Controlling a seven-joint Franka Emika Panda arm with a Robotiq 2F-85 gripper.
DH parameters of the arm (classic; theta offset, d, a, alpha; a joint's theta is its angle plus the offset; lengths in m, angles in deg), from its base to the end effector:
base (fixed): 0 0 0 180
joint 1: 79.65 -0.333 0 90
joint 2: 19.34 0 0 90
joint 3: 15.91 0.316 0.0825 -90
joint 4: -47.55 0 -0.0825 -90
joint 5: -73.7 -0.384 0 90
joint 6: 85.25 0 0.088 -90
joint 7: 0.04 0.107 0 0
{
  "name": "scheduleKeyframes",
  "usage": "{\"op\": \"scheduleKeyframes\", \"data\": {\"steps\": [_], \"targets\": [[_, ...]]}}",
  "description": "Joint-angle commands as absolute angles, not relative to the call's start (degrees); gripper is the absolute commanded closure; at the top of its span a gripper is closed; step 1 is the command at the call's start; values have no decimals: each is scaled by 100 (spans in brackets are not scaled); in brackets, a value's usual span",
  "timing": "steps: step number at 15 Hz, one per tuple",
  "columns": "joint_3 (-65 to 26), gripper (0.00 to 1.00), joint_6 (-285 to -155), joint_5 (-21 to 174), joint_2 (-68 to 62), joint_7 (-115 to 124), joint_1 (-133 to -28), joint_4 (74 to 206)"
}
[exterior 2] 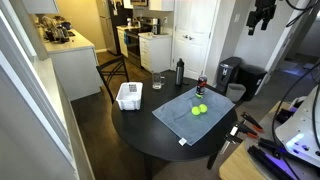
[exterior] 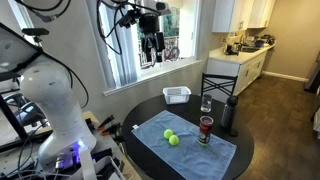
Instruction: Move the tennis ball to the jar
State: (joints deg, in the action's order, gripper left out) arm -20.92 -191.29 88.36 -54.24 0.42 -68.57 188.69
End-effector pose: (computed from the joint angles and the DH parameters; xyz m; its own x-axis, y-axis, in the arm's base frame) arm 0.3470 -0.1237 0.5045 0.9795 -0.2010 -0.0088 -0.1955 -0.9613 0.1943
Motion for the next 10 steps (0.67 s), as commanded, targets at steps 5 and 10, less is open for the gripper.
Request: {"op": "scheduleKeyframes", "data": {"steps": [5,10], "targets": [[-2140,0,-19106,8863,-5424,69,-6919,18856],[-2075,0,-19821,8943,-4904,458,-6880,19059]]}}
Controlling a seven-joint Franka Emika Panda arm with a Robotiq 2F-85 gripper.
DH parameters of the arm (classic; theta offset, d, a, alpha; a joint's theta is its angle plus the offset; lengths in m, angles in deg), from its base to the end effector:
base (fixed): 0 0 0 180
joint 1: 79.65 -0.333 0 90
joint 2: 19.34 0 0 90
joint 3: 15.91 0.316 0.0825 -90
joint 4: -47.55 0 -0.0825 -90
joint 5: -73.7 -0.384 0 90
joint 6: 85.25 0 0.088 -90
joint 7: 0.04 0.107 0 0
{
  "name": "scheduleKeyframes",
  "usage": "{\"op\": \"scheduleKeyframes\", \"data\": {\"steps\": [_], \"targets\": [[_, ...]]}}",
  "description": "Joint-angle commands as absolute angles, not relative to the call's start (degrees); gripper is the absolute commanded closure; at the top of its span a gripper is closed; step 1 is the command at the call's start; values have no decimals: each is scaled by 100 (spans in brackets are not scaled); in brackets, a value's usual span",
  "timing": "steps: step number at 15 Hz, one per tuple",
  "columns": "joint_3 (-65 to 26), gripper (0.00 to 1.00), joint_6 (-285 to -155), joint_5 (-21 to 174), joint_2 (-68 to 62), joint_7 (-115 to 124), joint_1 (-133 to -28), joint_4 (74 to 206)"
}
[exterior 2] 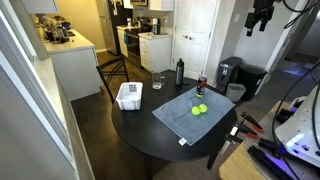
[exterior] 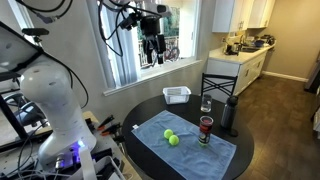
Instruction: Move the tennis ball to the jar
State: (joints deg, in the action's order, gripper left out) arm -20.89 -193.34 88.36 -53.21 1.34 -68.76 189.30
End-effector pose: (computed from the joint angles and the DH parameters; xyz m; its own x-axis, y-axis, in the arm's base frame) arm 0.3529 -0.1224 0.4958 0.9787 -0.2055 0.0008 -0.2018 -0.9601 0.1937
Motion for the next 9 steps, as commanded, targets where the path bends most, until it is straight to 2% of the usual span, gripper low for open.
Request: {"op": "scheduleKeyframes", "data": {"steps": [1,9], "targets": [[-2067,0,-20095,8970,-4673,667,-6820,19104],[-2140,0,-21687,9027,-2701,1722,-6661,19017]]}}
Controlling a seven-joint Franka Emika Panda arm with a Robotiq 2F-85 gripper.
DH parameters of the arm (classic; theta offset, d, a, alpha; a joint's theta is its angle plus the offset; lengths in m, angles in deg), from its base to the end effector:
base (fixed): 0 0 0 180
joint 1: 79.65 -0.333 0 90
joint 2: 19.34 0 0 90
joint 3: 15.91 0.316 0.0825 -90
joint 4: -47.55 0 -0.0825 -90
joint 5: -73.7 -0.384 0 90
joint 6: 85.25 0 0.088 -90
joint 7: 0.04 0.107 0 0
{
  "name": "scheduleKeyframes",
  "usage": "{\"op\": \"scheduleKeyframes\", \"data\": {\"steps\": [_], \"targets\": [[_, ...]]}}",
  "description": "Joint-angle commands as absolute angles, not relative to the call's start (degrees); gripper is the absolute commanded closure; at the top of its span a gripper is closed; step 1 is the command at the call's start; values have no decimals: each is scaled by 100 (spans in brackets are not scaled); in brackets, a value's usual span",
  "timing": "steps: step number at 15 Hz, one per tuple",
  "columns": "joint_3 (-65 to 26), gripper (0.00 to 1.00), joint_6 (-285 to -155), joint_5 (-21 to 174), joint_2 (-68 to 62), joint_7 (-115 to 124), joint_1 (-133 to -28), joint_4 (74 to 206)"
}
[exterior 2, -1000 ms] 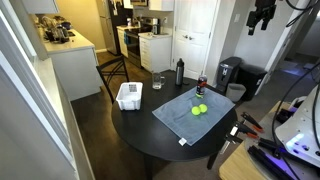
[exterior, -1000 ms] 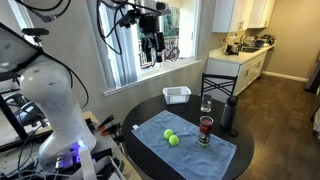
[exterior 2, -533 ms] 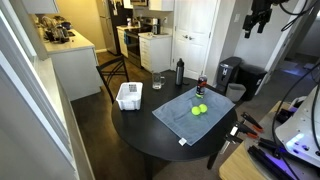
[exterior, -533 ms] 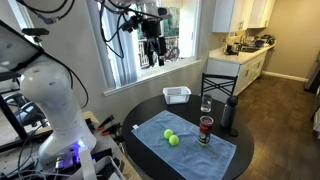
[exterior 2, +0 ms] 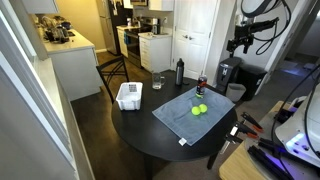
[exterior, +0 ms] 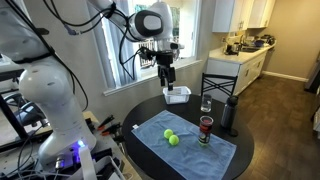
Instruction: Move the tennis ball to the jar
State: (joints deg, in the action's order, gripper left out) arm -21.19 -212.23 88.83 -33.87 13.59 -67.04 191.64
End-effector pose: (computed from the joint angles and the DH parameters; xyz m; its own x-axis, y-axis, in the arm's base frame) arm 0.4096 -0.1407 0.3680 0.9271 -0.3746 -0.0147 -0.3654 -0.9118 0.1875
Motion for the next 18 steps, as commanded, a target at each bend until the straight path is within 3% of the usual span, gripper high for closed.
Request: {"op": "scheduleKeyframes", "data": {"steps": [1,12,18], "targets": [[-2172,0,-21897,9020,-2476,1763,-6685,19001],[-2321,0,-23646,8578,-613,934,-7030,18337],[-2374,0,-23562,8419,-427,904,-7296,18219]]}}
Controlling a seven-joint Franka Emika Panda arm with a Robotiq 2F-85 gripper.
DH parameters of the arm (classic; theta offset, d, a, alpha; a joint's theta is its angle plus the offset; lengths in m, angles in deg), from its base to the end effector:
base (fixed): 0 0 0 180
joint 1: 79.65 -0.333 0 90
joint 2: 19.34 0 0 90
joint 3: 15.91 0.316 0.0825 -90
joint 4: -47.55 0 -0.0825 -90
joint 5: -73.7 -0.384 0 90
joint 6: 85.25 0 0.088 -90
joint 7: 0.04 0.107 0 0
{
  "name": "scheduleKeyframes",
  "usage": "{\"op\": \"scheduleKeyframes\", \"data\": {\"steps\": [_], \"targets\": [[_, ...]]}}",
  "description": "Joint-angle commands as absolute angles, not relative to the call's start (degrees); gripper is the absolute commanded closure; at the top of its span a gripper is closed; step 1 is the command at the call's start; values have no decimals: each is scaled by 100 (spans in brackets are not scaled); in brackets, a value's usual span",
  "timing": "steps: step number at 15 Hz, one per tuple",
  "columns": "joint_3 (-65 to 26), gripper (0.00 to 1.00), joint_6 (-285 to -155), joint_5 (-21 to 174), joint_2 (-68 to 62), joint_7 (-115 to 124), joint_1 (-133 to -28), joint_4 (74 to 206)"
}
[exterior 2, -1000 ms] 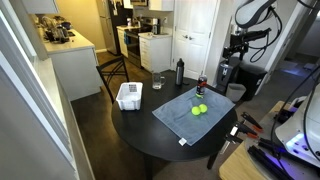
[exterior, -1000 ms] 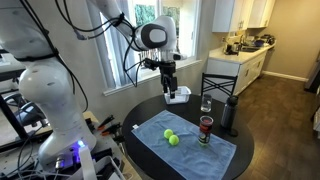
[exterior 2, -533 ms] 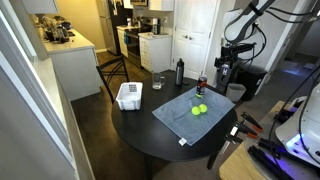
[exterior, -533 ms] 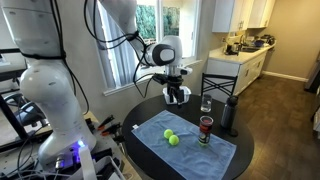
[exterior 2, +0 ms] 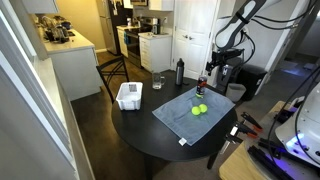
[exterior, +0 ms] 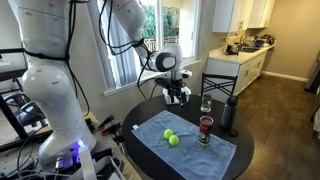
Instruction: Move the tennis ball to the jar
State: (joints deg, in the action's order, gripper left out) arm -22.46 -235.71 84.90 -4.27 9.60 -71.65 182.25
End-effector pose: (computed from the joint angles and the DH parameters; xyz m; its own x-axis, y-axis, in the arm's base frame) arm 0.4998 -0.1263 0.2210 0.9694 -0.2445 0.0216 -0.2453 -0.9613 0.1253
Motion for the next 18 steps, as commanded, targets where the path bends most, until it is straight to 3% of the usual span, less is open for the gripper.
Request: {"op": "scheduleKeyframes", "data": {"steps": [1,8,18], "targets": [[-2369,0,-23562,8416,-414,902,-7305,18206],[-1944,0,-23799,7624,-106,-196,-6993,18165],[-1474,0,-23837,7255,2015,-1971,-6700,16762]]}}
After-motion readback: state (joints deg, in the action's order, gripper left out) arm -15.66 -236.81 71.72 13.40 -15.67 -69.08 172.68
